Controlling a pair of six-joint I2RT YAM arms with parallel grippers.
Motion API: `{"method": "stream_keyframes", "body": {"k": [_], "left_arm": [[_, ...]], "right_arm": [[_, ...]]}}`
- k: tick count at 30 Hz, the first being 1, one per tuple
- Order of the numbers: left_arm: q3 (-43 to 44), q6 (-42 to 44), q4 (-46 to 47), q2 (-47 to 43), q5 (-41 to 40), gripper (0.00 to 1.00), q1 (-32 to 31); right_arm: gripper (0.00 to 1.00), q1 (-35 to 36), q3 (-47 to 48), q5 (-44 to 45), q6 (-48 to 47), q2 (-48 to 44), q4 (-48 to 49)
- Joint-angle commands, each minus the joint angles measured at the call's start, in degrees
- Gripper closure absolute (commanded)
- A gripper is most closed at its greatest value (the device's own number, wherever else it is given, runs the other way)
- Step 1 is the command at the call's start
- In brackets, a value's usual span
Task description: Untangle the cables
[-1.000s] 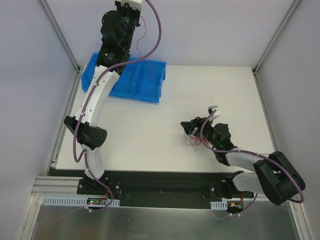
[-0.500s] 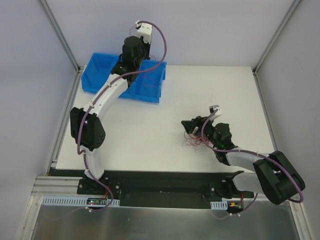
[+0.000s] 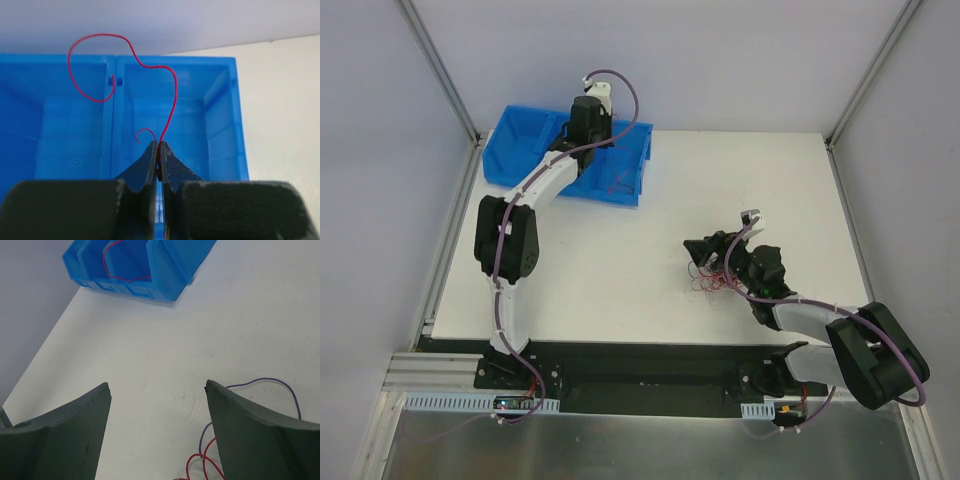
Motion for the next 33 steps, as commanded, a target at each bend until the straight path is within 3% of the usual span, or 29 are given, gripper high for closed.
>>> {"method": "stream_keyframes", "body": {"k": [1,7,12,24,33], "left_arm": [[4.24,-5.62,-4.24,3.32,5.68,1.00,1.48],[7.84,-8.62,-7.24,7.64,9.90,1.00,2.28],[5.92,-9.59,-7.25,6.59,12.80,1.00,1.75],[-7.09,-11.00,-7.07,-3.43,18.17,1.00,1.31],[0.80,-9.94,-9.35,2.71,20.19,1.00,4.82]], "right_arm": [[0.21,-0.73,1.18,-1.49,1.04,-0.12,4.67],[0.21,-1.08,1.45,-2.28,1.83,0.94,5.20],[0.21,-1.43,1.45,-2.98,2.35,1.29,5.72],[0.21,-1.78,1.27,-3.86,3.50,1.90,7.13],[0.21,-2.04,1.27,-4.30,3.94,2.43,7.66]]}}
